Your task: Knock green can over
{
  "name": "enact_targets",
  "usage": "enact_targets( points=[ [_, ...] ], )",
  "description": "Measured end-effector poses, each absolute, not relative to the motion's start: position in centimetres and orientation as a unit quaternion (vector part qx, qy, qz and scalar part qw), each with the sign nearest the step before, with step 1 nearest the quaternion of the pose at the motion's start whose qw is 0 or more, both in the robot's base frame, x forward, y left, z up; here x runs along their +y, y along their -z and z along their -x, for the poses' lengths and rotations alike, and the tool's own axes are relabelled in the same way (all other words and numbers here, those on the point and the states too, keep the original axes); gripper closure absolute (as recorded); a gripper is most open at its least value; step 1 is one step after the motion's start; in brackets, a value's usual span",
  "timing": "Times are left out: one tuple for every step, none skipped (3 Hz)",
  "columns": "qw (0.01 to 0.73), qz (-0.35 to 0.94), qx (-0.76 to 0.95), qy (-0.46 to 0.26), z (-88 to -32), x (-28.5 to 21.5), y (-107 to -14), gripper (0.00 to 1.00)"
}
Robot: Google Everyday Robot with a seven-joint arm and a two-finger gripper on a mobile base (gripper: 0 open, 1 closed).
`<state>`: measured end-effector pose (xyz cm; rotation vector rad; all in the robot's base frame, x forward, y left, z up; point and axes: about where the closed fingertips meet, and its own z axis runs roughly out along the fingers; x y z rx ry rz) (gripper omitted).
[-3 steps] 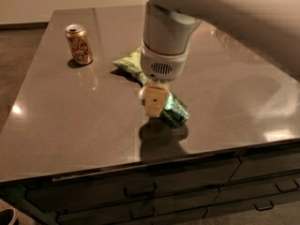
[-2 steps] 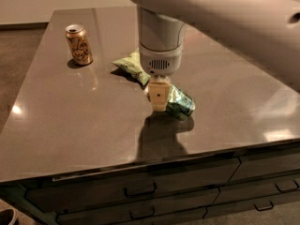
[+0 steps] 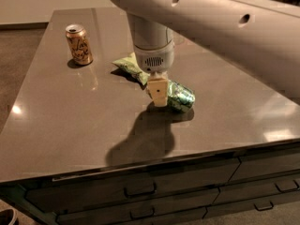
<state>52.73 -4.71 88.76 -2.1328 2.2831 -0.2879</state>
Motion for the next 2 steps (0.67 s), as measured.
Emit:
enact_targets(
  points=[
    [-0.005,0.689,0.719,0.090,-53.28,-4.63,-88.31,0.28],
    [0.008,0.690,0.718,0.091,-53.75,-4.23,-88.30,0.04]
  ],
)
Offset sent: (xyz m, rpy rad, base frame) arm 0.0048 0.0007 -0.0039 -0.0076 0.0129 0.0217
